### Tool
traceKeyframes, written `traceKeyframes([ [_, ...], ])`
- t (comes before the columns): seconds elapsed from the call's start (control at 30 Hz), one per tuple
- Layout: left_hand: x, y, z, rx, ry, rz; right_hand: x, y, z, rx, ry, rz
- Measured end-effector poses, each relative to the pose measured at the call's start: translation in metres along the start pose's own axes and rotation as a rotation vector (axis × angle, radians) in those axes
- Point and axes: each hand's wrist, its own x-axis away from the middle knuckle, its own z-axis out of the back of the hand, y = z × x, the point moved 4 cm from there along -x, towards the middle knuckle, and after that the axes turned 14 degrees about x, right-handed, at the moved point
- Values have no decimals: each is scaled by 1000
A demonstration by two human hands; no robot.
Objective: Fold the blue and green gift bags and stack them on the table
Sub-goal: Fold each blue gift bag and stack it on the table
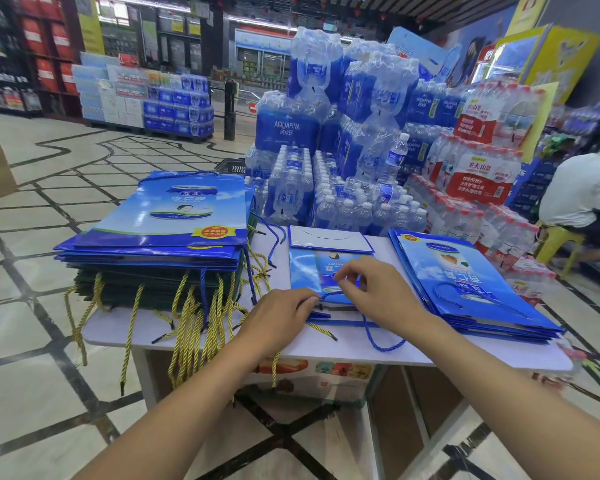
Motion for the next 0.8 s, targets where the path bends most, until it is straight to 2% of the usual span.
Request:
traceKeyframes([
  [0.17, 1, 2, 2, 40, 51, -19, 21, -18, -12, 51, -196, -160],
  [0.37, 3, 1, 3, 50, 96, -94, 20, -26, -29, -166, -146, -375],
  [0.57, 2, -1, 6, 81, 150, -71, 19, -35, -43, -574, -155, -554],
  [0.67, 4, 1, 7, 138, 144, -45, 18, -33, -41, -627, -182, -619],
  [0.8, 5, -1, 9, 92, 175, -15, 20, -32, -43, -627, -237, -620],
])
